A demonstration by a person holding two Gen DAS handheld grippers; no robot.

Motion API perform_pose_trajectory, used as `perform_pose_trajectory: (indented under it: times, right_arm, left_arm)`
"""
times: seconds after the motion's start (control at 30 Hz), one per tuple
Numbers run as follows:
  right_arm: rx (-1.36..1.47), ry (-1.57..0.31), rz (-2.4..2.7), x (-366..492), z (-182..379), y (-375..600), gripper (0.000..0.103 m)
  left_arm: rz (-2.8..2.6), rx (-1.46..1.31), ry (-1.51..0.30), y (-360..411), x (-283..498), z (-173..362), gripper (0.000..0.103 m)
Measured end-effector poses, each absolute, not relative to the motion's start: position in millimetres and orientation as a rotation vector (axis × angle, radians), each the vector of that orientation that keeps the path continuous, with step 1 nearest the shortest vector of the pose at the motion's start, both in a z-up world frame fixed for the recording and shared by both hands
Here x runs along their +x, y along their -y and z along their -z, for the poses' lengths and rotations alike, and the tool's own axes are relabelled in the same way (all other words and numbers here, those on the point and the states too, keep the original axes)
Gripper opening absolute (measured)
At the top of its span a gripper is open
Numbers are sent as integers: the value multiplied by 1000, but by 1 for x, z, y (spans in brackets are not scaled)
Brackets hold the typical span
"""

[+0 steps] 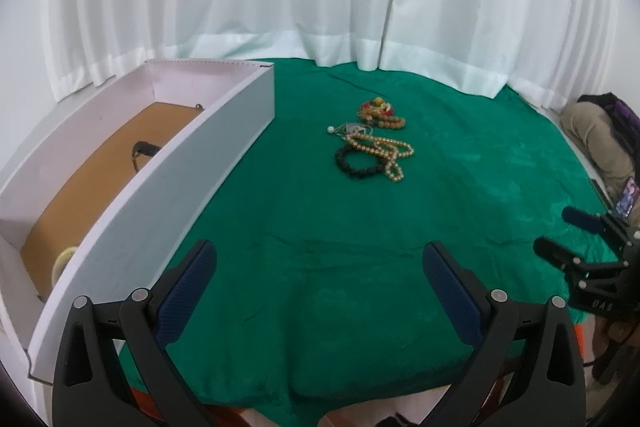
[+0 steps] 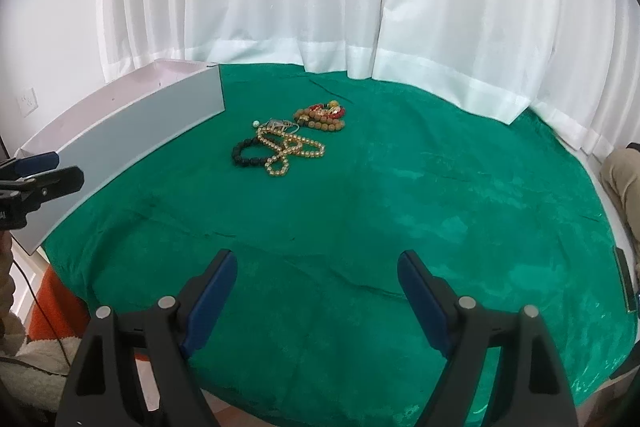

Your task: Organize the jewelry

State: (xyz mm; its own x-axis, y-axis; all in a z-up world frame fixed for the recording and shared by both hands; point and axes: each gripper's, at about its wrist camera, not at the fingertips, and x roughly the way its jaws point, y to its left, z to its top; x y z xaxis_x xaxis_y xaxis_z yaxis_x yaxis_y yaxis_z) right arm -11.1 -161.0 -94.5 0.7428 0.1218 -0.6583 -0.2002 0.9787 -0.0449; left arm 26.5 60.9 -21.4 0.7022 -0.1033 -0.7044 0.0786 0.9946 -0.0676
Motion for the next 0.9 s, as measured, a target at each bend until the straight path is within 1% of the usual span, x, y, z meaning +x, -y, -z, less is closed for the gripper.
perform_pose_trajectory:
  times: [0.53,0.9]
  right_arm:
    - [-44,-829,-237,4,115,164,84]
    - [-19,-869,-233,10,122,164,84]
  left_arm:
    - [84,-28,-806,-61,37,31,103]
    - [84,-39,-824,-62,40,39,103]
